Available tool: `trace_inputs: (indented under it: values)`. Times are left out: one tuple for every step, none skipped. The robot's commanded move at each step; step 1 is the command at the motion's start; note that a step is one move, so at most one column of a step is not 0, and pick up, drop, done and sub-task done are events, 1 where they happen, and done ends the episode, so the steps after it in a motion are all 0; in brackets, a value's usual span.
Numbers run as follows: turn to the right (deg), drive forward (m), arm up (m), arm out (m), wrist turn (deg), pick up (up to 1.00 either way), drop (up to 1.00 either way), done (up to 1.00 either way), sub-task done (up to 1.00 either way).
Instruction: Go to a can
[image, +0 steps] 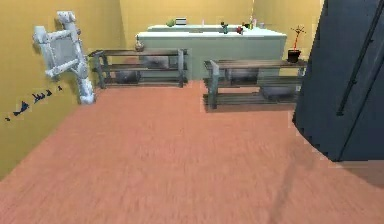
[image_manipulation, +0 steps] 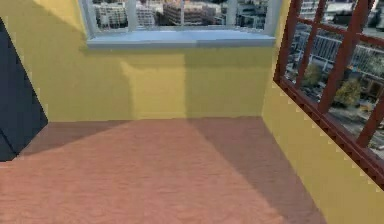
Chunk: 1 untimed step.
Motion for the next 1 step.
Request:
trace_inputs:
  values:
    - [-3.0, 0.00, 0.00, 0.00, 0.0, 0.00, 0.00, 0.00, 0.00]
